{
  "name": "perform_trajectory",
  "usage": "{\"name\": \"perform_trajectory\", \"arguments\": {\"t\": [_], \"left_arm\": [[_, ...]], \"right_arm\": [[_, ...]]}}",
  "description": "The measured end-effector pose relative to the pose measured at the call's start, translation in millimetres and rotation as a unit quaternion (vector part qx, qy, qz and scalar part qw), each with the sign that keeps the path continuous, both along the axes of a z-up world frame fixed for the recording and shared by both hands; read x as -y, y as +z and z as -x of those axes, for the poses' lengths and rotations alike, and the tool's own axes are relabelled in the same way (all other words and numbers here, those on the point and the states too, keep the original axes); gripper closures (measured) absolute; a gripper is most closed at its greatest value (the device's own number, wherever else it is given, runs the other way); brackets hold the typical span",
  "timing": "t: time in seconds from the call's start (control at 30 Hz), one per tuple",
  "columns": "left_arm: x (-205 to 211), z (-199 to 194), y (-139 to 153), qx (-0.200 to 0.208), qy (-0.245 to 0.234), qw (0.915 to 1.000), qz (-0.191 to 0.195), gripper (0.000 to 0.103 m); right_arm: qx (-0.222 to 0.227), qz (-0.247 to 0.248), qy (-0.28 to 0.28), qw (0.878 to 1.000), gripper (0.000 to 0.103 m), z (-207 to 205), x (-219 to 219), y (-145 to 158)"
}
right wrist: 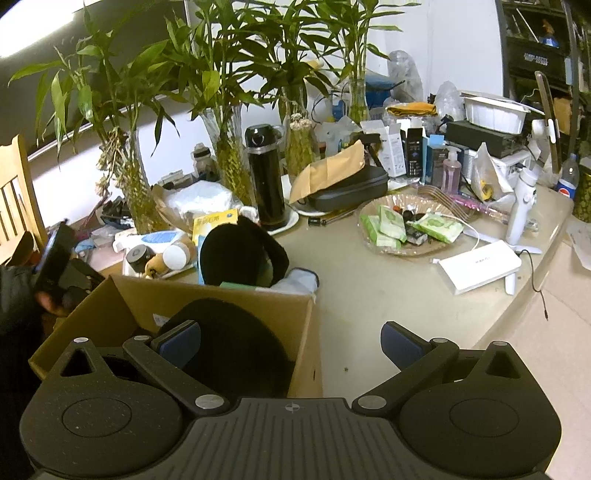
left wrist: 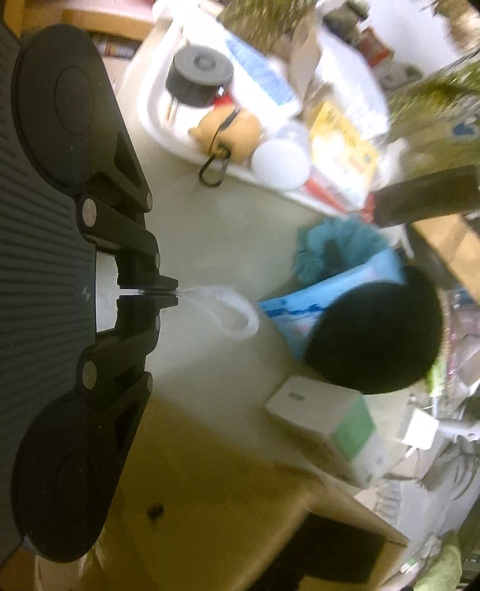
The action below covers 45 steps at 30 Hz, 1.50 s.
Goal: Organize soft objects
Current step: 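Grasp the white plastic strap with the left tool and lift it, then reach the right tool to the green-and-white tissue pack while the left tool holds the strap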
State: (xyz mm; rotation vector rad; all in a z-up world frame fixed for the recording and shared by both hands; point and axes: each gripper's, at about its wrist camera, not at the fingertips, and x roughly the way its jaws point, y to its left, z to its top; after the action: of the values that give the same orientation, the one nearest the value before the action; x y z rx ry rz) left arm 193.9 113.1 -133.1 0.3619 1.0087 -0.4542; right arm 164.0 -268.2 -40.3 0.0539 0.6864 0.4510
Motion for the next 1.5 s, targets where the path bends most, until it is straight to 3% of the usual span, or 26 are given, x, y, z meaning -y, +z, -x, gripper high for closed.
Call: {"name": "perform_trajectory", "arguments": {"t": [0.27, 0.6, 0.83, 1.07, 1.5], "left_arm": [[6.7, 36.7, 34.1, 0.061, 0.033, 0.9973, -0.021, 0.100], [23.0, 65.3, 55.3, 0.139, 0.038, 0.9886, -0.044, 0.100], [32.8, 78.6, 85.7, 0.171, 0.056, 0.9836, -0.005, 0.100], [42.3, 93.9, 95.6, 0.179, 0.066, 0.9810, 0.032, 0.100], [48.9, 114.7, 115.3, 0.205, 0.082, 0.9703, 0.099, 0.100]], "right_arm": [[0.003, -0.023, -0.005, 1.000, 0.000, -12.6, 0.1, -1.0], [0.022, -0.034, 0.012, 0.999, 0.000, -18.6, -4.0, 14.4], [0.041, -0.051, 0.005, 0.998, 0.000, -25.6, -0.4, 32.7], [0.047, -0.047, 0.014, 0.998, 0.000, -34.1, -5.7, 49.2], [0.022, -0.053, 0.014, 0.998, 0.000, -72.9, -7.9, 66.5]]}}
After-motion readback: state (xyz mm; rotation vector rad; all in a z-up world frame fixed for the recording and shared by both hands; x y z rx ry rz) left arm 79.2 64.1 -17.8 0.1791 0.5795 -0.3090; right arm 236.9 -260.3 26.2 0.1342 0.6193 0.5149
